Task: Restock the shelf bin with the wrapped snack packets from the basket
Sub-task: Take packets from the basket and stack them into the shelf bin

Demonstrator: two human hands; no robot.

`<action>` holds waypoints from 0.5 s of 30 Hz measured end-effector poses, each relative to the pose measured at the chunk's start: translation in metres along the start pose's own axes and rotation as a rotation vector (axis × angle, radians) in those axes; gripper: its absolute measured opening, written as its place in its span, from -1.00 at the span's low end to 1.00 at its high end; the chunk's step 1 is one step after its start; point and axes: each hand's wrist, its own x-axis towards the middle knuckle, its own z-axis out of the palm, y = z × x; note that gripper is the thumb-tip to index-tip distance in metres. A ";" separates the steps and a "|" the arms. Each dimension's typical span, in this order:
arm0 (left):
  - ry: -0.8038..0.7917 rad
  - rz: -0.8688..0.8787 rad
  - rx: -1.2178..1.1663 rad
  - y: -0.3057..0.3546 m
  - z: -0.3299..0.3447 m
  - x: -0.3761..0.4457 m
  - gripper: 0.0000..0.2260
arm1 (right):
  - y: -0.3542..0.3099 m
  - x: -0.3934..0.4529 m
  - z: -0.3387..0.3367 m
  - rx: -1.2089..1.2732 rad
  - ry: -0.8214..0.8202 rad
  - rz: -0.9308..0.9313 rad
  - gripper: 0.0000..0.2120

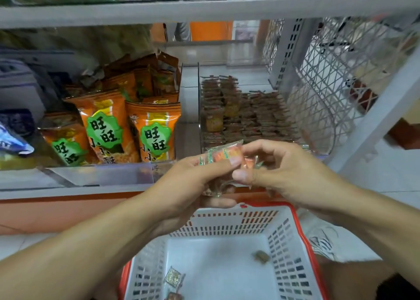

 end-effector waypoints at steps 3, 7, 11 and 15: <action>-0.034 -0.001 -0.079 0.002 -0.004 0.000 -0.63 | 0.001 0.002 0.000 0.111 -0.009 -0.001 -0.69; 0.003 0.009 -0.194 0.004 -0.008 0.000 -0.67 | -0.005 0.003 -0.003 0.271 -0.012 0.079 -0.73; 0.060 0.011 -0.239 0.005 -0.008 -0.001 -0.64 | -0.007 0.001 -0.003 0.280 -0.023 0.090 -0.83; 0.084 0.009 -0.289 0.008 -0.006 -0.003 -0.65 | -0.006 0.000 0.000 0.190 -0.027 -0.041 -0.79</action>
